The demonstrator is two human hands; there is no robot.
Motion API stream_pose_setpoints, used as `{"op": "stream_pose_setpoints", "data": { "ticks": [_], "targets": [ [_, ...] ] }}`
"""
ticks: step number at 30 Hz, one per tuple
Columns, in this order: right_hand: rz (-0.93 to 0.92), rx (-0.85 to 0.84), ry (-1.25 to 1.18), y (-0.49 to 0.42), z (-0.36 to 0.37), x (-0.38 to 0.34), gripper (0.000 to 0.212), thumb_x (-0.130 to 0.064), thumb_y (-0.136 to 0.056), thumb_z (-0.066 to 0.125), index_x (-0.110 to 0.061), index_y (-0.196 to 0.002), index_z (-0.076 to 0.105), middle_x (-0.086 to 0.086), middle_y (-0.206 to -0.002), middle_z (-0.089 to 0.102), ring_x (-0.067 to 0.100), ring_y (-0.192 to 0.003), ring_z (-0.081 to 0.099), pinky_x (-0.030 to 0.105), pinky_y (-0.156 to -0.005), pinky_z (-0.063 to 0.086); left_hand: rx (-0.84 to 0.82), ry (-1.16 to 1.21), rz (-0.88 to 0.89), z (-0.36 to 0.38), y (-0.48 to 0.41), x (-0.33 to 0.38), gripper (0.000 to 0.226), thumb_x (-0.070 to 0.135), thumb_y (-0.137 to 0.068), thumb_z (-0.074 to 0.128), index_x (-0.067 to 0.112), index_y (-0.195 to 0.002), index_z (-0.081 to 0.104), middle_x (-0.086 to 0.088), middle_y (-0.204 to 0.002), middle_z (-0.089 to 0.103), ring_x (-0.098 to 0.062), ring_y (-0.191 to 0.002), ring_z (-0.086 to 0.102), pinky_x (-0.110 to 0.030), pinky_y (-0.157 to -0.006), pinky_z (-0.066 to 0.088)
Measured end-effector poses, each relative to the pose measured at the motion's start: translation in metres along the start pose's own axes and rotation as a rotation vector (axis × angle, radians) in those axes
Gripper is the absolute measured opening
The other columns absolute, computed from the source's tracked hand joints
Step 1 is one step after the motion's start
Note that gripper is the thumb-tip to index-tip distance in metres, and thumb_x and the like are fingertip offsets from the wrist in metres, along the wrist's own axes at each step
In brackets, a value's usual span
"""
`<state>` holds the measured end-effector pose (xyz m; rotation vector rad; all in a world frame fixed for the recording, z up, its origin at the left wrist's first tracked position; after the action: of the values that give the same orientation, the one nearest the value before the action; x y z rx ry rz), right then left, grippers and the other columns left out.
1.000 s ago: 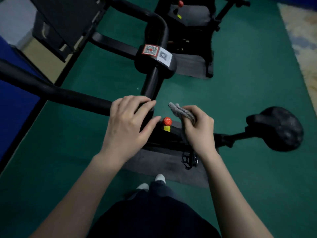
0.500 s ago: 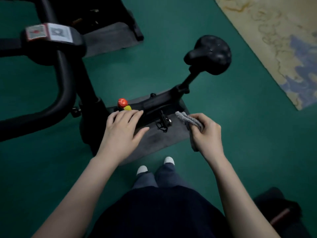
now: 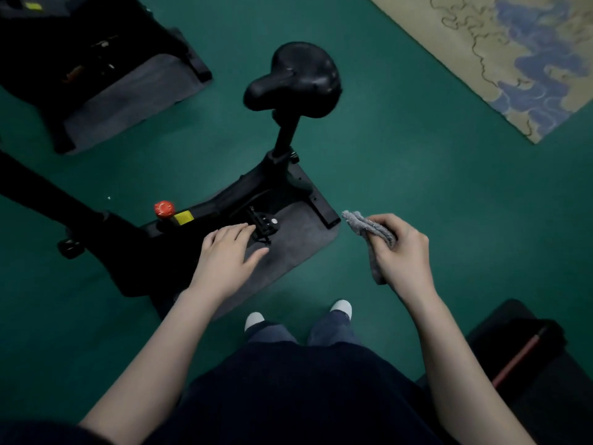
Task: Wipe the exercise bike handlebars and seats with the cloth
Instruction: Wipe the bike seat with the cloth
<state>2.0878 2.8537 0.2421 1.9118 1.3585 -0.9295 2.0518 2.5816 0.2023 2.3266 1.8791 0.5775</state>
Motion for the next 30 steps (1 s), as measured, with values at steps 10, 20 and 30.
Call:
{"op": "stream_pose_setpoints", "data": {
  "ticks": [10, 20, 30],
  "targets": [
    [0.107, 0.108, -0.046, -0.038, -0.128, 0.087, 0.012, -0.014, -0.089, 0.059, -0.024, -0.086, 0.066, -0.008, -0.061, 0.055, 0.023, -0.058, 0.054, 0.030, -0.061, 0.046, -0.053, -0.013, 0.122, 0.025, -0.063, 0.168, 0.059, 0.053, -0.096, 0.036, 0.021, -0.146, 0.033, 0.004, -0.151, 0.034, -0.015, -0.140, 0.025, -0.036, -0.114, 0.015],
    [0.099, 0.051, -0.057, -0.104, -0.174, 0.112, 0.015, -0.010, -0.088, 0.059, -0.022, -0.087, 0.067, -0.014, -0.061, 0.054, 0.017, -0.059, 0.051, 0.029, -0.063, 0.043, -0.061, -0.037, 0.062, 0.024, -0.120, 0.203, 0.063, 0.056, -0.095, 0.034, 0.021, -0.148, 0.029, 0.003, -0.154, 0.028, -0.016, -0.142, 0.023, -0.039, -0.115, 0.016],
    [0.004, -0.074, 0.113, -0.252, -0.180, 0.099, 0.017, -0.006, -0.086, 0.060, -0.018, -0.091, 0.069, -0.008, -0.076, 0.065, 0.012, -0.071, 0.056, 0.021, -0.066, 0.038, -0.065, 0.018, -0.105, 0.017, -0.228, 0.206, 0.064, 0.056, -0.095, 0.033, 0.022, -0.149, 0.026, 0.003, -0.156, 0.024, -0.018, -0.143, 0.020, -0.040, -0.115, 0.017]
  ]
}}
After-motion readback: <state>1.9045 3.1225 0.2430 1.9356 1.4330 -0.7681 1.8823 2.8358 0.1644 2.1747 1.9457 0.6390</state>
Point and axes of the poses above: each hand's wrist, its own y-axis away from the middle knuckle, its own z-axis out of the palm, x = y × z, the point moved 3 cm from there along -y, towards the middle knuckle
